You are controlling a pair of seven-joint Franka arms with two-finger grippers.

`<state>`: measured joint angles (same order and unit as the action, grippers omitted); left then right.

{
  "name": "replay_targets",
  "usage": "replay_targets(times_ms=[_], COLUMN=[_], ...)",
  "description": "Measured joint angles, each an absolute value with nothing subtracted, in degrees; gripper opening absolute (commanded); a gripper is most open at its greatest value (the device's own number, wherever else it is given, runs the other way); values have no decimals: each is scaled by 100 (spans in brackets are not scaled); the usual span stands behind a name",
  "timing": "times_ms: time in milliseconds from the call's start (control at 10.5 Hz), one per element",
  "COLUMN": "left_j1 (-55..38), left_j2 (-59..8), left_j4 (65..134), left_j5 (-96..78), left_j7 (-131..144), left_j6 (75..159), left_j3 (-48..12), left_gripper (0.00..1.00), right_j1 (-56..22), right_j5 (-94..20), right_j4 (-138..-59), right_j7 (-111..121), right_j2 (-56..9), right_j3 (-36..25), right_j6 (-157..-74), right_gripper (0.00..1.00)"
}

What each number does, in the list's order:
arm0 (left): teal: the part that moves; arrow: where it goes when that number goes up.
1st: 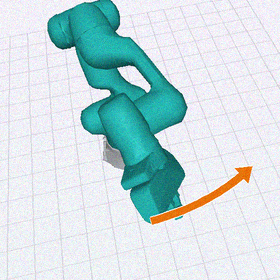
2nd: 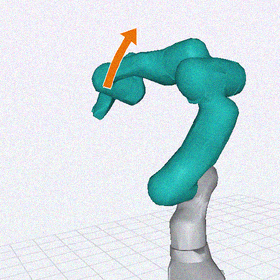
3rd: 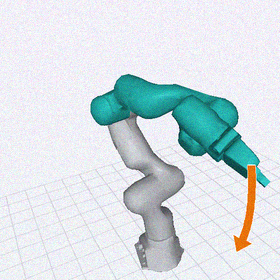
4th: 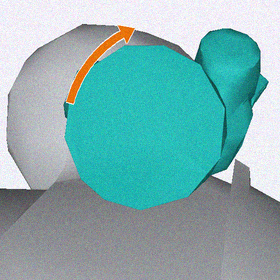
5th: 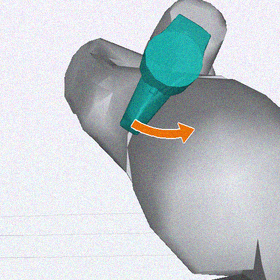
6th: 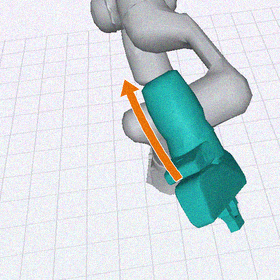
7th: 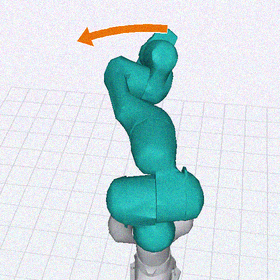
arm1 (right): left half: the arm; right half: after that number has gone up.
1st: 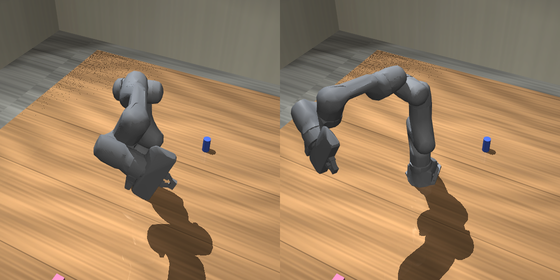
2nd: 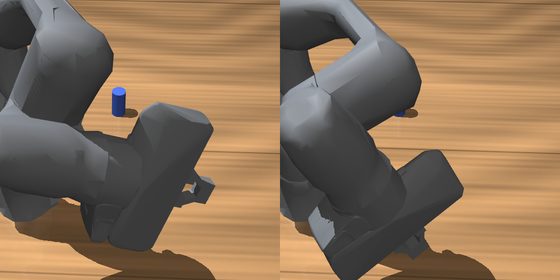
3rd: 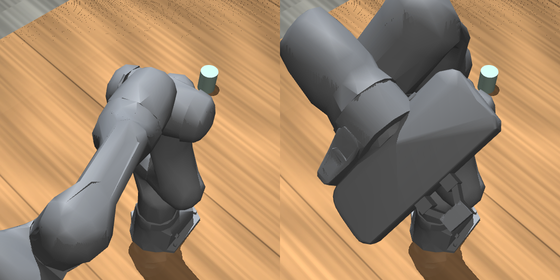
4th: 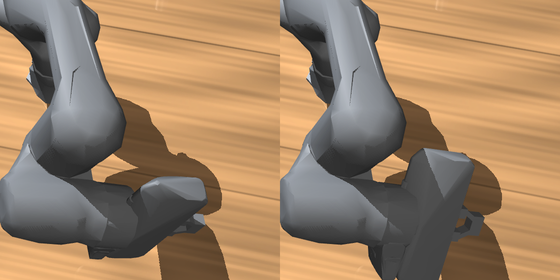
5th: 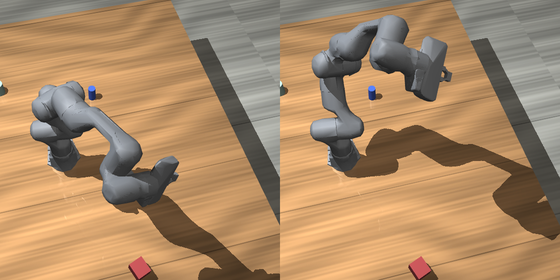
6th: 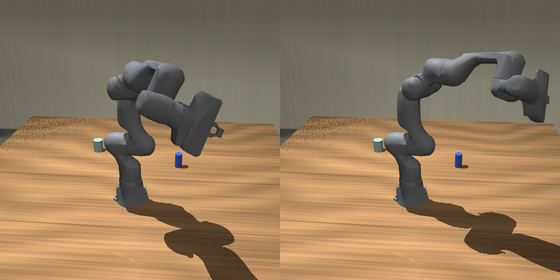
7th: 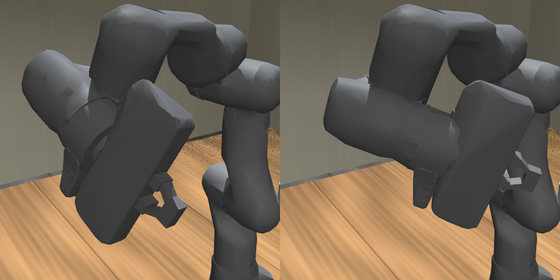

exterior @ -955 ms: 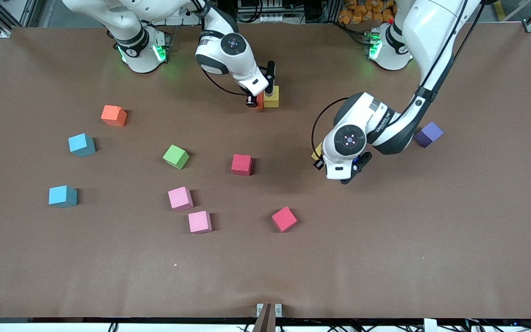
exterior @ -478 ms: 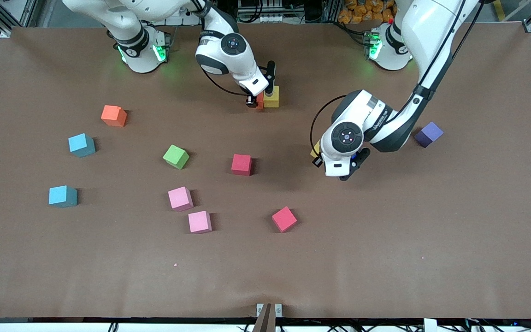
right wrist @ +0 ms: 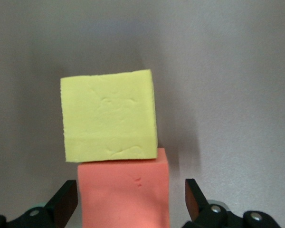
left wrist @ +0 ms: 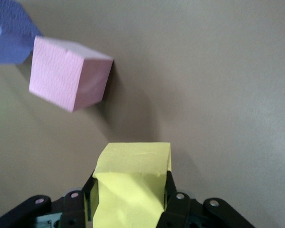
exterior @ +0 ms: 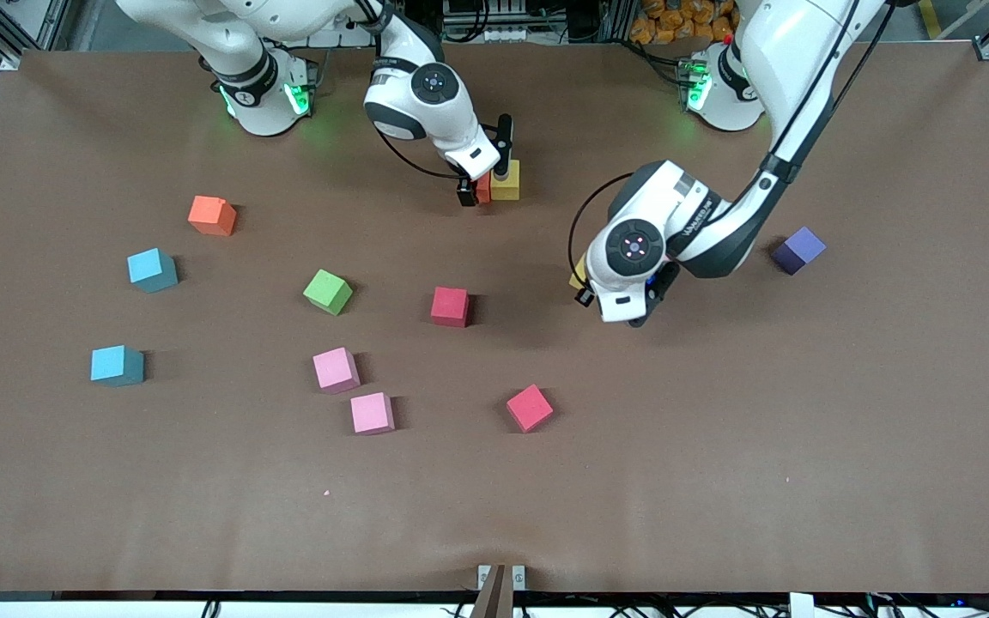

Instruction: Arrange 11 blocks into digit 3

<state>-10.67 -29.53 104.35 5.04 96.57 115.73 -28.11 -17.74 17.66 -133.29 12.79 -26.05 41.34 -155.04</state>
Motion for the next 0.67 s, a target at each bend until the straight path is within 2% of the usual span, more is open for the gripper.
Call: replay_targets(times_ms=[287, 669], left_j1=[-1061, -1061], left_j2=[-2618, -2317], left_j4=[10951, 11838], left_j5=[504, 502], left_j7=[10427, 11854], left_j6=[11713, 12528], left_j3=[-3004, -3411], left_gripper=[45, 43], right_j1=[-1755, -1724], right_j5=[1784, 1794], right_j4=[-13264, -13244], right_j7=[1279, 1280], right_j2=[-2517, -2167], right_j3=[4138, 4249], right_j6=[-15163, -14277], right_gripper=[100, 100])
